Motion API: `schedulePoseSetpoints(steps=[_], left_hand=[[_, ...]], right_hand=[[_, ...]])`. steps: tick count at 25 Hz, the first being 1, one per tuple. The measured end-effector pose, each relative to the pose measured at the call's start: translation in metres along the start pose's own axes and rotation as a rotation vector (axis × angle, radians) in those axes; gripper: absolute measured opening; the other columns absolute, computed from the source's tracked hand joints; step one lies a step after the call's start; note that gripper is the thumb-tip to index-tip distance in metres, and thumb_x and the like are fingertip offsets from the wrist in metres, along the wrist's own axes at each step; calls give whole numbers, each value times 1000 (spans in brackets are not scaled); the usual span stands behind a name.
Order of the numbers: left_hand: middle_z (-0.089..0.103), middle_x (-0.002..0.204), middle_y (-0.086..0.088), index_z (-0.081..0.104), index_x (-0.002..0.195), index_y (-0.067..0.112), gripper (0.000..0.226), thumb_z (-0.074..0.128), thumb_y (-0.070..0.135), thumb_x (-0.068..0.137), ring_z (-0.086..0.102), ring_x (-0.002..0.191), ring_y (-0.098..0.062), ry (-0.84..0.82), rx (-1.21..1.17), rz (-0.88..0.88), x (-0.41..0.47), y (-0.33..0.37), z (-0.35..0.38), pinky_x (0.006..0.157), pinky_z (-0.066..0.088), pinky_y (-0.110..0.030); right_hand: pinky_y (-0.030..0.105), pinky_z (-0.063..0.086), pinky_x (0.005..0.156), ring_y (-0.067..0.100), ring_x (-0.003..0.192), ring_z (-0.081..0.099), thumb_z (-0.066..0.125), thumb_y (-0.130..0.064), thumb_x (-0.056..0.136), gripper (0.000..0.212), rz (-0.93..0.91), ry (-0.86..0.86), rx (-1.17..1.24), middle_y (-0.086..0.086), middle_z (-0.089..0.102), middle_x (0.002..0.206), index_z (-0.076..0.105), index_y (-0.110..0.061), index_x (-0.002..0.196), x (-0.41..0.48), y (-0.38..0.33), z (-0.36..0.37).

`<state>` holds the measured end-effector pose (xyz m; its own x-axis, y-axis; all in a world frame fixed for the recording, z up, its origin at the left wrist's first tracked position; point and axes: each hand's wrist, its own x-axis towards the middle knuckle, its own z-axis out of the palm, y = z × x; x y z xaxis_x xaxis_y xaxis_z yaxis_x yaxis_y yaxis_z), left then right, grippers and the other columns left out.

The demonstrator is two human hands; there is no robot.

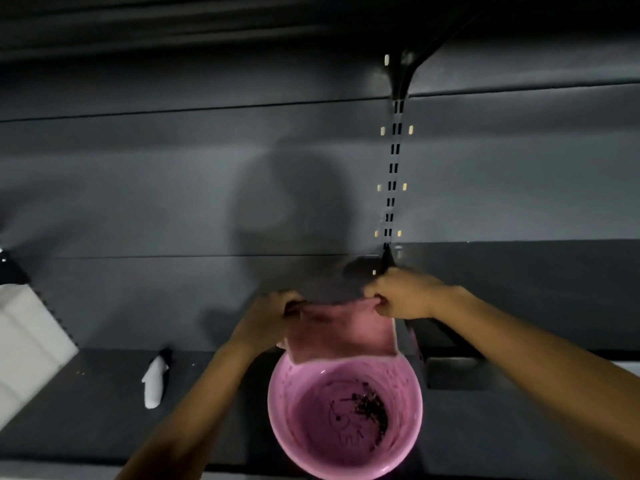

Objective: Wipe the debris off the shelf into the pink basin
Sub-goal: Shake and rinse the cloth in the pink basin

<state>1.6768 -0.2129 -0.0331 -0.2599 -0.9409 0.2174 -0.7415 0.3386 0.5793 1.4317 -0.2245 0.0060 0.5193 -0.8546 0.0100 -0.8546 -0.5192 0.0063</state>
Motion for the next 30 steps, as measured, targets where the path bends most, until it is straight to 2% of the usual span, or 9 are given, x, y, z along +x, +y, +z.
schedulePoseSetpoints(steps=[5,9,12,16,19,21,23,26,30], left_hand=[[62,79,3,68,90,10,12,59,12,81,53,74,-8,-30,192,-48,-2,-6,-9,59,32,-13],[62,81,-16,64,88,-4,12,57,6,86,52,75,-16,58,-148,-182,-8,-17,-11,64,37,-24],[65,83,-6,64,93,12,14,52,5,90,61,73,-14,96,-650,-357,-14,-20,-10,67,53,-25],[58,92,-8,53,96,21,17,47,5,92,62,67,-8,200,-926,-417,-16,-15,-6,54,53,-22],[30,121,-3,34,118,30,70,76,35,62,37,107,-13,175,-426,-326,-23,-11,1,91,42,-26],[17,125,10,28,126,35,104,75,64,38,19,113,-7,144,-4,-192,-29,5,26,101,29,-25],[27,123,14,34,116,39,80,67,69,49,24,113,-5,109,-24,-59,-33,27,51,101,33,-30],[55,96,22,45,88,44,27,68,39,75,54,93,6,65,-299,-6,-25,39,53,83,52,-24],[55,100,19,44,98,39,35,69,31,76,57,94,1,-75,-273,47,-20,32,50,83,48,-16]], right_hand=[[32,42,87,28,90,63,58,-28,78,11,-36,188,-106,6,71,85,62,-21,84,5,0,7],[18,36,56,17,71,54,65,-27,81,15,65,124,352,-2,56,71,63,-12,84,7,1,3],[16,38,60,16,73,50,63,-20,85,7,165,155,748,-2,51,67,59,-14,85,10,-4,4],[25,53,58,14,72,58,58,-14,89,2,339,133,1359,4,59,79,57,-16,88,14,-17,5],[19,54,44,10,56,65,54,-4,90,9,486,114,1751,1,68,62,59,-11,86,20,-24,3],[18,53,41,13,59,64,54,-1,88,15,553,69,1880,5,65,63,58,-10,77,22,-29,3],[20,54,40,17,69,60,55,-1,88,15,578,6,1871,9,61,73,59,-10,76,24,-37,4],[21,54,41,17,70,59,54,-3,88,15,585,-23,1755,9,58,76,59,-12,78,24,-34,6],[17,51,37,9,44,65,54,-4,89,15,645,11,1789,7,59,69,58,-10,76,21,-20,8]])
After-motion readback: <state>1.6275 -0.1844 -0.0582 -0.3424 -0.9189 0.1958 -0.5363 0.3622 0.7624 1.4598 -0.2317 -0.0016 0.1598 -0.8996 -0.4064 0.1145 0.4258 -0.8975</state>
